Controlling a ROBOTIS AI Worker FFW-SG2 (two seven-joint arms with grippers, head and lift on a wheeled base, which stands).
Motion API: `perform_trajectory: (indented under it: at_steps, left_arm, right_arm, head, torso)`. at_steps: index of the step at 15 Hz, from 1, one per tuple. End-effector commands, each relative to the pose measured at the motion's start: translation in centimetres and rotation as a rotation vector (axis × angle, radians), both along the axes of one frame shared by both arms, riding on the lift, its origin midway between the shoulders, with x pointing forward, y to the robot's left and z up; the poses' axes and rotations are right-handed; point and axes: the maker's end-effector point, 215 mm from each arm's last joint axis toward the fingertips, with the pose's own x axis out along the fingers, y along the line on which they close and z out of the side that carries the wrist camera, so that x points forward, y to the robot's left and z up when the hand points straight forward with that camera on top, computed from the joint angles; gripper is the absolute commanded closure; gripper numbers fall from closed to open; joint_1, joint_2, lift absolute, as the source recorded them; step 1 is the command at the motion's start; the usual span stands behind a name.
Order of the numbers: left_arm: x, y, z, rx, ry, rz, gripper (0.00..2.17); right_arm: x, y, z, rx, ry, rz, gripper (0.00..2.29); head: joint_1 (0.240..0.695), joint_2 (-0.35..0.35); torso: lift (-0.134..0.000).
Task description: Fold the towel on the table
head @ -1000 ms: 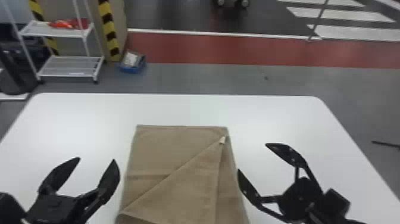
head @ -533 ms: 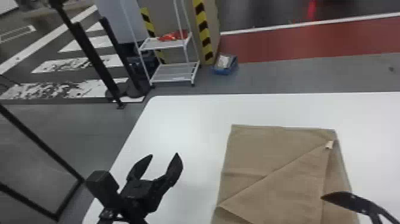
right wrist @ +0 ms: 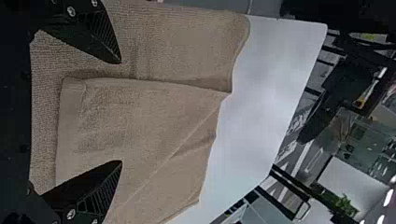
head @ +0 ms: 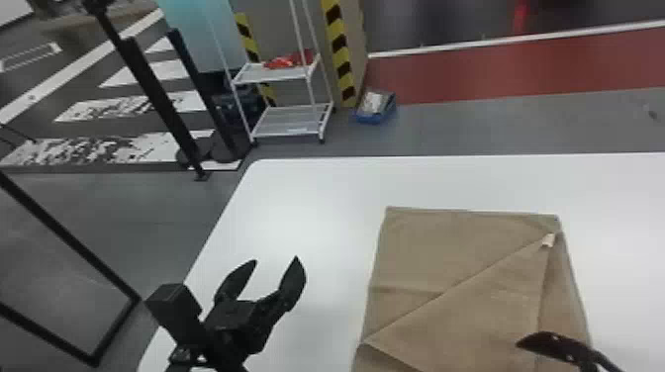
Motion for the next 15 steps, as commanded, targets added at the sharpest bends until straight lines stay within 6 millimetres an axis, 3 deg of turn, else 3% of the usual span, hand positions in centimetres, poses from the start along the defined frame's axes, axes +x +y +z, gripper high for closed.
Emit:
perform_trajectory:
  at_steps: [1, 8, 15]
  left_arm:
    - [0.0, 0.0, -0.3, -0.003, 0.006, 0.001, 0.14]
    - [0.0, -0.2, -1.1, -0.01, 0.026, -0.005, 0.14]
    - [-0.1, -0.2, -1.3, -0.013, 0.028, -0.007, 0.14]
  right_arm:
    - [0.9, -0.8, -0.4, -0.024, 0.041, -0.061, 0.12]
    - [2.7, -2.6, -0.6, -0.08, 0.073, -0.146, 0.13]
    - [1.3, -1.7, -0.5, -0.087, 0.114, -0.09, 0.13]
  head:
    - [0.695, 0.35]
    - [0.695, 0.35]
    - [0.695, 0.35]
  torso:
    - [-0.119]
    - [-0.119]
    - [-0.119]
